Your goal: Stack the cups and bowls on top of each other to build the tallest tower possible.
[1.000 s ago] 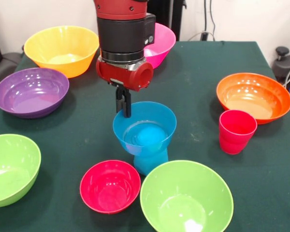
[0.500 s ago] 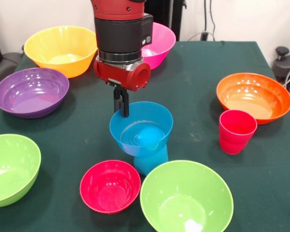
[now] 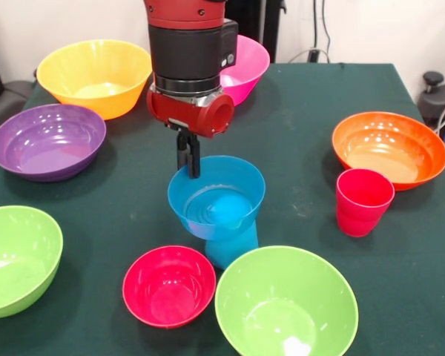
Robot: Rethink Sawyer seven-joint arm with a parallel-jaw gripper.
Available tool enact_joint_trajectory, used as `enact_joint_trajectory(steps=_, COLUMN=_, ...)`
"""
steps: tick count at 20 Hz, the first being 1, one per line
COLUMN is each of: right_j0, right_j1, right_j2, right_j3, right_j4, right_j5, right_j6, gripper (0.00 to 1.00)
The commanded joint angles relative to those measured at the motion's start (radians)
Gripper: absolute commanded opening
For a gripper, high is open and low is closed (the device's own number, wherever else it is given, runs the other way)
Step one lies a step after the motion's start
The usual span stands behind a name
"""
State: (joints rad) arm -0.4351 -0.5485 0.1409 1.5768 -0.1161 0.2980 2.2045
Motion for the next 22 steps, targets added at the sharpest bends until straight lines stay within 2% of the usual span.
enact_joint_trajectory(steps=1, right_j0=0.034, right_j1=0.041, right_j2=0.018, right_j3=0.087, right_j4=-0.001, right_j5=-0.012, right_j6=0.101, gripper=0.00)
enact_joint_trajectory(steps=5, right_j0=0.029, right_j1=0.026, right_j2=0.023, right_j3=0.117, right_j4=-0.001, right_j5=-0.026, right_j6=0.105, gripper=0.00)
enact_joint_trajectory(steps=15, right_j0=0.079, right_j1=0.000, right_j2=0.000, right_j3=0.173, right_j4=0.016, right_j5=-0.067, right_j6=0.145, gripper=0.00)
enact_joint_trajectory(steps=19, right_j0=0.075, right_j1=0.013, right_j2=0.001, right_j3=0.167, right_j4=0.021, right_j5=-0.076, right_j6=0.132, gripper=0.00)
enact_joint_trajectory(steps=21, right_j0=0.066, right_j1=0.030, right_j2=0.006, right_j3=0.133, right_j4=0.023, right_j5=-0.062, right_j6=0.113, gripper=0.00)
enact_joint_trajectory(steps=22, right_j0=0.063, right_j1=0.045, right_j2=0.007, right_j3=0.085, right_j4=0.031, right_j5=-0.030, right_j6=0.097, gripper=0.00)
